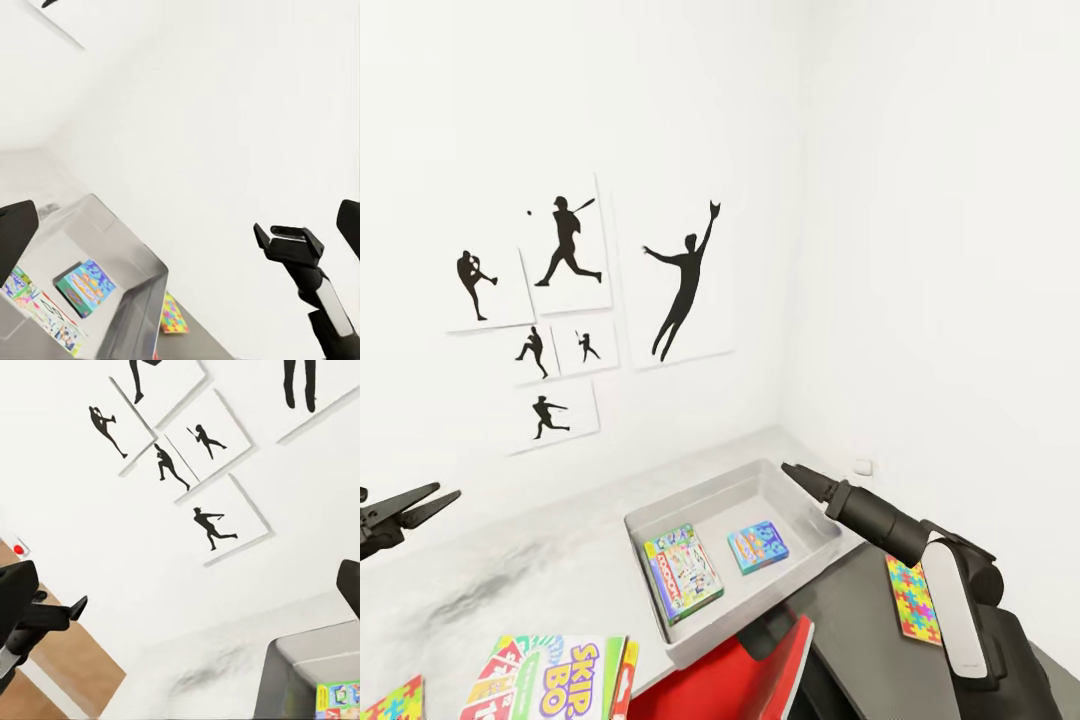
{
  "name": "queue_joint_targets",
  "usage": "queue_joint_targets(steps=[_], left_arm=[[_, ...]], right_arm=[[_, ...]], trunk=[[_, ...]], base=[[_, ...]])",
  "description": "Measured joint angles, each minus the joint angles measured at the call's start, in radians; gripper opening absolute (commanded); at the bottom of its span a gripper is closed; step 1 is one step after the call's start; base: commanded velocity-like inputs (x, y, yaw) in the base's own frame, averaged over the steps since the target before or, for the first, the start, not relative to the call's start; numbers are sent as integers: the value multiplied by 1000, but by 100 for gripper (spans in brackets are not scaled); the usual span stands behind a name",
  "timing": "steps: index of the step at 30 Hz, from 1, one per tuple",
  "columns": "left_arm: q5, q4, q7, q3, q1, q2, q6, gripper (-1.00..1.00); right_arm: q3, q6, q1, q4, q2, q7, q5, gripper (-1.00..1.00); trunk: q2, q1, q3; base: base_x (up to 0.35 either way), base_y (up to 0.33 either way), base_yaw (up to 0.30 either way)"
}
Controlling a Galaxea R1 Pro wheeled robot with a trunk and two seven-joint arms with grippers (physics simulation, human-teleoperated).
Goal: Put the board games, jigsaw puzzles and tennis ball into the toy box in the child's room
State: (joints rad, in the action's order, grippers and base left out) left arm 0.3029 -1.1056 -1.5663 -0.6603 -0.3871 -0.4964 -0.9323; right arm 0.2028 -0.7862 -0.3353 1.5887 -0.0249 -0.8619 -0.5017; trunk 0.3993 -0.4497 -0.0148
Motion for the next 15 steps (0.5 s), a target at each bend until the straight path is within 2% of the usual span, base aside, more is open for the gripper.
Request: queue_joint_targets(steps=[4, 10, 15], left_arm=[[25, 3, 0, 0, 21, 6, -1, 100], [31, -2, 0, 2, 30, 11, -1, 100], [31, -2, 0, 0, 31, 24, 0, 100]], right_arm=[[5, 4, 33, -1, 2, -26, 0, 100], [24, 22, 43, -1, 4, -63, 0, 100], [26, 42, 44, -1, 1, -70, 1, 100]], trunk=[[0, 0, -6], [0, 0, -16], [0, 0, -24]], base=[[-40, 0, 0], [-16, 0, 0], [-155, 0, 0]])
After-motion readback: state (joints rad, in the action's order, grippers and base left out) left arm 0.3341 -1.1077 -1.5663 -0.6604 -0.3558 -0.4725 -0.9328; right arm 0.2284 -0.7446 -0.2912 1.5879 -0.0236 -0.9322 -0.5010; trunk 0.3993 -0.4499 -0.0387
